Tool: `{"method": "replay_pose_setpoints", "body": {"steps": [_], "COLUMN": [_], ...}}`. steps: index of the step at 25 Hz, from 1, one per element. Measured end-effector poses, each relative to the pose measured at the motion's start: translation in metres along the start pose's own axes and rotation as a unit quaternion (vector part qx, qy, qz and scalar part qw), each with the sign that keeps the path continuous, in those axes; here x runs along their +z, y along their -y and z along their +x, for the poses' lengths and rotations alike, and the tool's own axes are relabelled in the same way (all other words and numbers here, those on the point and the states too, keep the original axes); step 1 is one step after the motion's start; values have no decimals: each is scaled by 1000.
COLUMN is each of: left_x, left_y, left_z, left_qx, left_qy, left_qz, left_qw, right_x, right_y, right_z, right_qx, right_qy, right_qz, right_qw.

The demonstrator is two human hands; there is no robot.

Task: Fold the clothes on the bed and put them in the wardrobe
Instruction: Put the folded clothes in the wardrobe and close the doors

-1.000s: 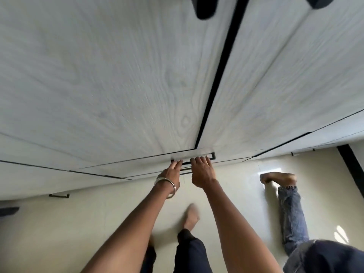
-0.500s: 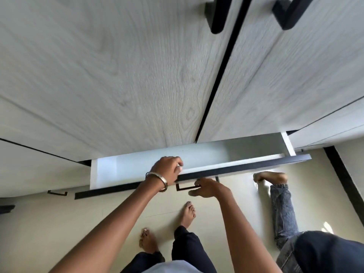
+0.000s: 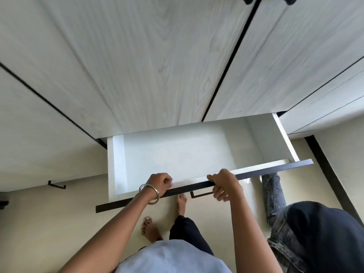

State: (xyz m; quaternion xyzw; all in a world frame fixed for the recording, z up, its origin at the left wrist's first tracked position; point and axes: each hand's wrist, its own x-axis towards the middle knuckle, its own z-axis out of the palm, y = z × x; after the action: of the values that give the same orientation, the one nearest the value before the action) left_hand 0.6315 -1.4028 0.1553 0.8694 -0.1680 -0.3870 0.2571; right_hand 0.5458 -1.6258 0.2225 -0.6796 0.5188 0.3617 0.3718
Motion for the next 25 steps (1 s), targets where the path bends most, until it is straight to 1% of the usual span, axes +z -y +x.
{"method": "replay_pose_setpoints", "body": {"steps": [1,2,3,4,5,6,8,11,13,16,18,20,21,23,25], "left_x": [-1,-3,-7,-14,-21,-30,-51,-82,-97,-114,-126,-139,-145,-153,-157], "left_y": [4,6,10,16,23,29,43,72,97,147,196,252,283,346,399], "left_z": [-6,-9,-12,-17,-21,-25,-36,-69,-100,-146,-185,-231,-254,-305,-351], "left_qx": [-7,-16,-24,-32,-37,-36,-28,-49,-85,-125,-166,-219,-248,-305,-352], "left_qy": [-7,-17,-32,-56,-83,-121,-210,-354,-431,-499,-532,-547,-556,-581,-597], "left_qz": [-19,-34,-48,-67,-93,-118,-149,-193,-220,-272,-290,-296,-298,-302,-316], "left_qw": [1000,999,998,996,992,985,966,914,871,813,778,752,736,691,648], "right_x": [3,7,14,23,35,46,71,120,159,221,279,348,386,462,526], "right_y": [9,19,30,43,55,68,91,131,158,196,219,239,249,270,292], "right_z": [-4,-4,-3,-2,3,6,9,-12,-36,-75,-106,-139,-155,-187,-215], "right_qx": [-52,-103,-153,-209,-264,-314,-387,-474,-539,-625,-663,-686,-690,-702,-705], "right_qy": [-88,-151,-173,-159,-123,-88,-42,15,44,81,107,145,165,185,204], "right_qz": [-78,-147,-183,-196,-203,-215,-236,-225,-236,-237,-264,-295,-308,-326,-326], "right_qw": [992,972,956,945,935,921,890,851,808,739,692,649,634,606,596]}}
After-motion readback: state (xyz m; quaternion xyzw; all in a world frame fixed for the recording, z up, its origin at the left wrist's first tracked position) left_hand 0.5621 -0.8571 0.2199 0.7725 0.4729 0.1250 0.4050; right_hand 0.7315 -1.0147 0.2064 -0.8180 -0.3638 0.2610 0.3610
